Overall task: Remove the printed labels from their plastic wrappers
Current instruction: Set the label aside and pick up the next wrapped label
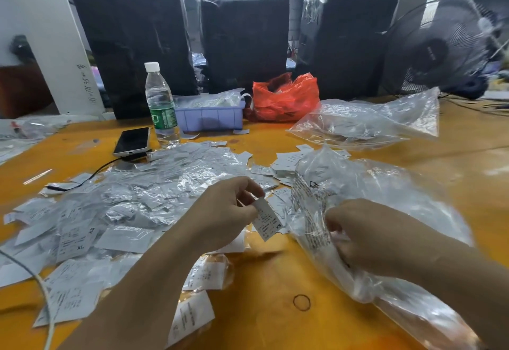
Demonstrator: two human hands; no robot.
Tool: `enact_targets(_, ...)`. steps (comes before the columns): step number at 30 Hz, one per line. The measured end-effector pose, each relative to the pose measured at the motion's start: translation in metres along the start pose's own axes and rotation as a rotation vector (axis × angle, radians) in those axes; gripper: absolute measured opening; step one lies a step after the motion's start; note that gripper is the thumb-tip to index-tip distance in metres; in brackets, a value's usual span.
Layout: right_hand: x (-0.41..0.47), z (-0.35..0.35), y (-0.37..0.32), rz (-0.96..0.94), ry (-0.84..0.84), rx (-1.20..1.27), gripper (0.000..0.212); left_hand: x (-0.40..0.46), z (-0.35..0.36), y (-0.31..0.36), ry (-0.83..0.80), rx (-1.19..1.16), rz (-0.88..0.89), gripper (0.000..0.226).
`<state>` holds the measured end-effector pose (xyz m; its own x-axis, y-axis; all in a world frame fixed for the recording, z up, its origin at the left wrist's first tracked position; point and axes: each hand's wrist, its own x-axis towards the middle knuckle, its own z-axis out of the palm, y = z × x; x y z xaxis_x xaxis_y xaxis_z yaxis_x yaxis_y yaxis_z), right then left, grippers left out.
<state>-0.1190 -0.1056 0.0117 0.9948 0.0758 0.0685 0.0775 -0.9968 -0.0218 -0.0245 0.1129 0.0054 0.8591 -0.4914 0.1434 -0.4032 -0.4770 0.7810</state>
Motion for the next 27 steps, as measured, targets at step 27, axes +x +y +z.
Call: enact_targets(27,0.015,0.017,0.003,0.018,0.251,0.035,0.018,0.0,0.003,0.002,-0.029,0.032,0.002,0.019)
